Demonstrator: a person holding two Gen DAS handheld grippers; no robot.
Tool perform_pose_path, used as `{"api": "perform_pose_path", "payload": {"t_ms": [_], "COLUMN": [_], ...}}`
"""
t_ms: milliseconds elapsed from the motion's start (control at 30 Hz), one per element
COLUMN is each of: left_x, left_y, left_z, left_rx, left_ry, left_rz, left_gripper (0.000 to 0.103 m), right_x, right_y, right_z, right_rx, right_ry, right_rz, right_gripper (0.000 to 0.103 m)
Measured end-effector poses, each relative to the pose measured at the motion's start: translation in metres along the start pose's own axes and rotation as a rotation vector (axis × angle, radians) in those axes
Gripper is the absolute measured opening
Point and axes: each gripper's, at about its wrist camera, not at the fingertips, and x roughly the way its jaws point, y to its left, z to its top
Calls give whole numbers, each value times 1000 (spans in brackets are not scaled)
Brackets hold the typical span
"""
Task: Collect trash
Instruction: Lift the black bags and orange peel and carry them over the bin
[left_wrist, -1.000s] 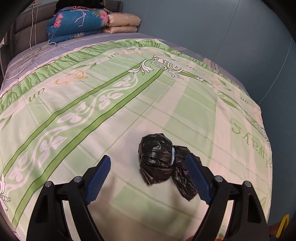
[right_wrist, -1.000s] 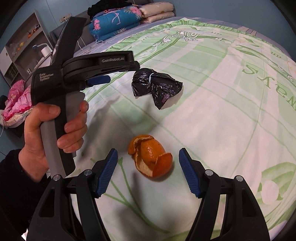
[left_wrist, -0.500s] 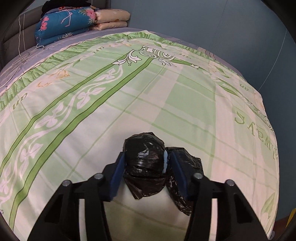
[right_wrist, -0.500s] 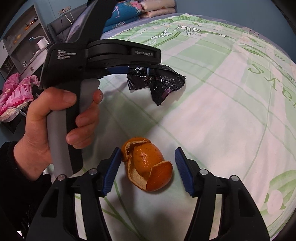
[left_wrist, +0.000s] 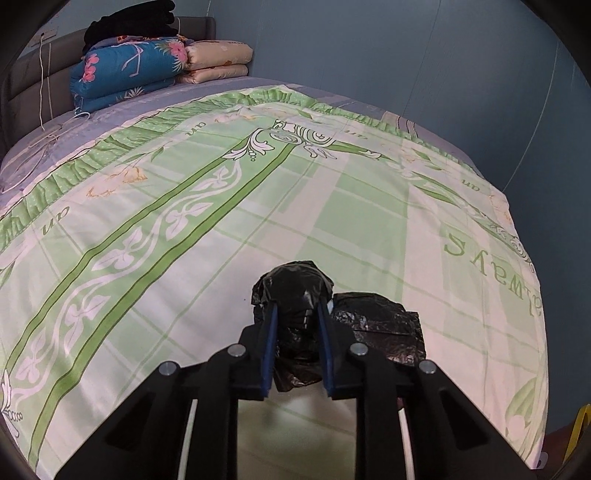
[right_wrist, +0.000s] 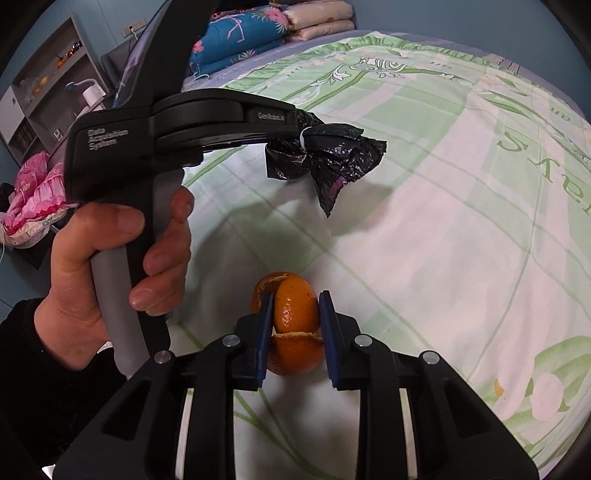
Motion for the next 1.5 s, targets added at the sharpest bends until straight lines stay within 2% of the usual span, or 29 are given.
{"api": "perform_pose_path", "payload": {"t_ms": [333,500,667,1000,1500], "left_x": [-78,-122,-161,-236,-318], "left_y": [-9,-21,-42,-100,-192], "left_z": [-20,-34,-51,-75,-103], "left_rx": [0,9,62,135,265], "left_ry": [-82,-121,-158,-240,-337], "left_rz": [-21,-20,18,-66,-221], "left_gripper": [19,19,19,19,19], "right_x": [-53,-94,-139,-239,-348], "right_y": [2,-1,-3,-19,-69], "right_z": [-14,-33,-59,-108,-161], "right_rx": [15,36,46,80,212], "right_ry": [-38,-53,-93,-243,-448], "right_rz": [48,78,85,13,-103], "right_gripper": [23,23,23,23,23]}}
